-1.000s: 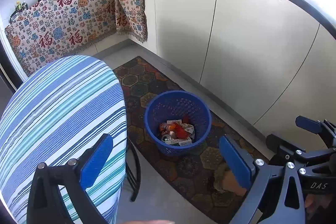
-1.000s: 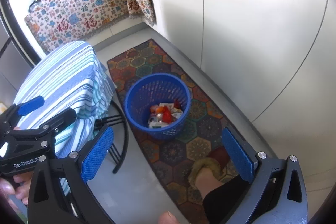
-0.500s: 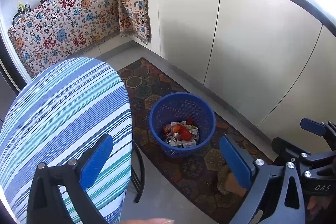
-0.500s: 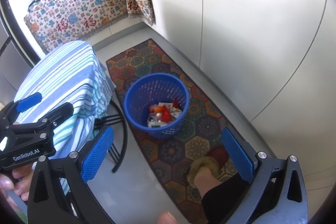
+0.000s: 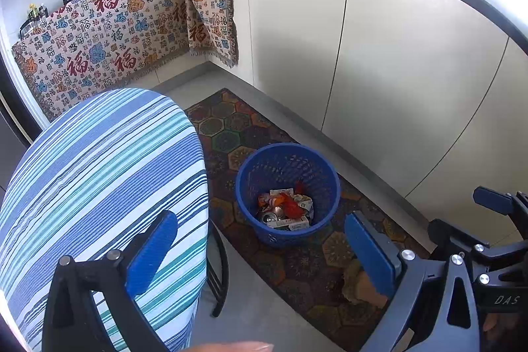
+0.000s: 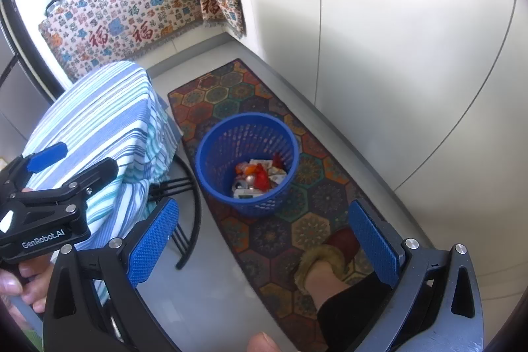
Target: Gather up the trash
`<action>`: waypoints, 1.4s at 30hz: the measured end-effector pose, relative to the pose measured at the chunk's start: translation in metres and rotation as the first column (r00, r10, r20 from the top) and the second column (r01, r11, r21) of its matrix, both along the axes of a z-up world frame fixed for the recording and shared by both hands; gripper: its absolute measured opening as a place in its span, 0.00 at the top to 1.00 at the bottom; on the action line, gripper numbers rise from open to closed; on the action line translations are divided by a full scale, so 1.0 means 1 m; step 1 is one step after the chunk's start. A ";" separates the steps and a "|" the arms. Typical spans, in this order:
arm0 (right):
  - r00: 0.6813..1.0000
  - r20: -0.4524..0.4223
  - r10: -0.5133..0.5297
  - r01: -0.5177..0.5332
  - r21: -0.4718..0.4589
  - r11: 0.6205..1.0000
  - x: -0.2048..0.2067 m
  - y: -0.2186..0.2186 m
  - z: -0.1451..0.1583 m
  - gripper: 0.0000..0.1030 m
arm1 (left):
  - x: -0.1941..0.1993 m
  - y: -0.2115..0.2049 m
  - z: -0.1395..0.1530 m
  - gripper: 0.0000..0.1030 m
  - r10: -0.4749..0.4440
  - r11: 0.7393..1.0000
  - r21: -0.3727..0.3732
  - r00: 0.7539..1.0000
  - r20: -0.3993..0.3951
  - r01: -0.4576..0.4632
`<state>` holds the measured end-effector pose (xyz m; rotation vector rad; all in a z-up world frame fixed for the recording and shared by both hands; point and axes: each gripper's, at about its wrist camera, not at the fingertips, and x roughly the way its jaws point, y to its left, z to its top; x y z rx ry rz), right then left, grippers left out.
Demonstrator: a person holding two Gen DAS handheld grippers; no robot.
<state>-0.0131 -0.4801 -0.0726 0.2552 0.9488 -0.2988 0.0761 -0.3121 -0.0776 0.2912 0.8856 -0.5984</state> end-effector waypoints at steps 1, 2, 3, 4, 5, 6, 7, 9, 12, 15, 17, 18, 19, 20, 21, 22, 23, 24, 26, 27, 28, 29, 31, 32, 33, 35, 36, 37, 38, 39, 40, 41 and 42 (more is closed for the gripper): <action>1.000 0.000 0.000 0.000 0.000 1.000 0.000 0.000 0.000 0.00 | 0.000 0.000 0.000 0.00 0.000 1.000 0.001 1.000 0.000 0.000; 1.000 -0.001 0.000 0.000 0.001 1.000 0.000 0.000 0.000 0.00 | 0.000 0.000 0.000 0.00 -0.001 1.000 0.000 1.000 -0.001 0.001; 1.000 -0.002 0.000 0.000 0.002 1.000 0.000 0.000 0.000 0.00 | 0.000 0.000 0.000 0.00 -0.002 1.000 0.000 1.000 -0.002 0.002; 1.000 -0.002 0.001 -0.001 0.003 1.000 0.000 0.000 0.000 0.00 | 0.000 0.000 -0.001 0.00 -0.002 1.000 0.000 1.000 -0.002 0.002; 1.000 -0.002 0.002 -0.002 0.002 1.000 0.000 0.000 0.000 0.00 | 0.000 0.000 -0.001 0.00 -0.002 1.000 0.001 1.000 -0.003 0.002; 1.000 -0.001 0.002 -0.002 0.001 1.000 0.000 0.000 0.000 0.00 | 0.000 0.000 -0.001 0.00 -0.002 1.000 0.001 1.000 -0.003 0.002; 1.000 -0.001 0.001 -0.001 0.001 1.000 0.000 0.000 0.000 0.00 | 0.000 0.000 -0.001 0.00 -0.001 1.000 0.001 1.000 -0.003 0.001; 1.000 -0.001 0.001 -0.001 0.000 1.000 0.000 0.000 0.000 0.00 | 0.000 0.000 -0.001 0.00 -0.002 1.000 0.001 1.000 -0.002 0.002; 1.000 -0.001 -0.002 0.002 -0.001 1.000 -0.001 0.001 0.000 0.00 | 0.000 0.000 -0.002 0.00 0.000 1.000 0.000 1.000 -0.005 0.000; 1.000 -0.001 -0.002 0.002 0.001 1.000 -0.001 0.000 0.000 0.00 | 0.000 0.000 -0.004 0.00 0.001 1.000 0.000 1.000 -0.006 -0.001; 1.000 -0.002 0.000 0.000 0.000 1.000 -0.001 0.000 0.000 0.00 | 0.000 0.000 -0.004 0.00 -0.001 1.000 0.001 1.000 -0.007 0.001; 1.000 -0.003 0.000 0.000 0.001 1.000 -0.001 0.001 0.000 0.00 | 0.001 0.000 -0.004 0.00 -0.001 1.000 0.001 1.000 -0.008 0.001; 1.000 -0.003 0.001 -0.001 0.002 1.000 -0.001 0.001 0.000 0.00 | 0.001 0.000 -0.004 0.00 0.001 1.000 0.001 1.000 -0.008 -0.001; 1.000 -0.003 0.002 -0.002 0.003 1.000 -0.001 0.001 0.000 0.00 | 0.001 0.000 -0.004 0.00 0.001 1.000 0.002 1.000 -0.007 -0.001; 1.000 -0.003 0.002 -0.002 0.004 1.000 -0.001 0.001 0.000 0.00 | 0.000 0.000 -0.004 0.00 0.000 1.000 0.001 1.000 -0.007 0.000; 1.000 -0.003 0.002 -0.002 0.004 1.000 -0.001 0.001 0.000 0.00 | 0.001 -0.001 -0.004 0.00 0.001 1.000 0.001 1.000 -0.007 -0.001; 1.000 -0.002 0.002 -0.002 0.003 1.000 -0.002 0.001 0.000 0.00 | 0.000 -0.002 -0.004 0.00 0.001 1.000 0.002 1.000 -0.007 -0.001; 1.000 -0.004 0.001 -0.001 0.004 1.000 -0.001 0.001 0.000 0.00 | 0.000 -0.002 -0.004 0.00 0.001 1.000 0.002 1.000 -0.007 -0.001; 1.000 -0.003 0.000 0.000 0.005 1.000 -0.001 0.002 0.000 0.00 | 0.000 -0.003 -0.004 0.00 0.002 1.000 0.003 1.000 -0.007 -0.002; 1.000 -0.003 0.000 0.000 0.005 1.000 -0.001 0.002 0.000 0.00 | 0.000 -0.003 -0.004 0.00 0.001 1.000 0.003 1.000 -0.008 -0.001; 1.000 -0.003 0.000 0.000 0.005 1.000 -0.001 0.002 0.000 0.00 | 0.000 -0.002 -0.005 0.00 0.001 1.000 0.003 1.000 -0.008 -0.001; 1.000 -0.003 0.000 0.000 0.005 1.000 -0.001 0.002 0.000 0.00 | 0.000 -0.003 -0.005 0.00 0.000 1.000 0.003 1.000 -0.008 0.000; 1.000 -0.003 0.000 0.000 0.006 1.000 -0.001 0.002 0.000 0.00 | 0.000 -0.003 -0.005 0.00 0.000 1.000 0.004 1.000 -0.009 0.000; 1.000 -0.003 0.000 0.000 0.006 1.000 -0.001 0.002 0.000 0.00 | 0.000 -0.002 -0.005 0.00 -0.002 1.000 0.006 1.000 -0.010 0.002; 1.000 -0.003 0.000 0.000 0.006 1.000 -0.001 0.002 0.000 0.00 | 0.000 -0.002 -0.006 0.00 -0.003 1.000 0.007 1.000 -0.010 0.003; 1.000 -0.003 0.001 -0.001 0.007 1.000 -0.001 0.002 0.000 0.00 | 0.000 -0.002 -0.007 0.00 -0.006 1.000 0.008 1.000 -0.011 0.006; 1.000 -0.003 0.001 -0.001 0.007 1.000 -0.001 0.002 0.000 0.00 | 0.000 -0.003 -0.007 0.00 -0.007 1.000 0.010 1.000 -0.012 0.007; 1.000 -0.003 0.001 -0.001 0.008 1.000 -0.002 0.003 0.000 0.00 | -0.001 -0.003 -0.007 0.00 -0.009 1.000 0.011 1.000 -0.011 0.009; 1.000 -0.004 0.000 0.000 0.008 1.000 -0.002 0.003 0.000 0.00 | -0.002 -0.003 -0.008 0.00 -0.010 1.000 0.013 1.000 -0.011 0.010; 1.000 -0.004 0.000 0.000 0.008 1.000 -0.002 0.003 0.000 0.00 | -0.002 -0.004 -0.008 0.00 -0.011 1.000 0.015 1.000 -0.010 0.011; 1.000 -0.005 -0.001 0.001 0.009 1.000 -0.002 0.003 0.000 0.00 | -0.002 -0.005 -0.008 0.00 -0.013 1.000 0.016 1.000 -0.010 0.013; 1.000 -0.005 -0.003 0.003 0.010 1.000 -0.003 0.003 -0.001 0.00 | -0.003 -0.004 -0.008 0.00 -0.016 1.000 0.015 1.000 -0.010 0.016; 1.000 -0.006 -0.004 0.005 0.010 1.000 -0.003 0.004 -0.001 0.00 | -0.003 -0.005 -0.008 0.00 -0.017 1.000 0.013 1.000 -0.008 0.017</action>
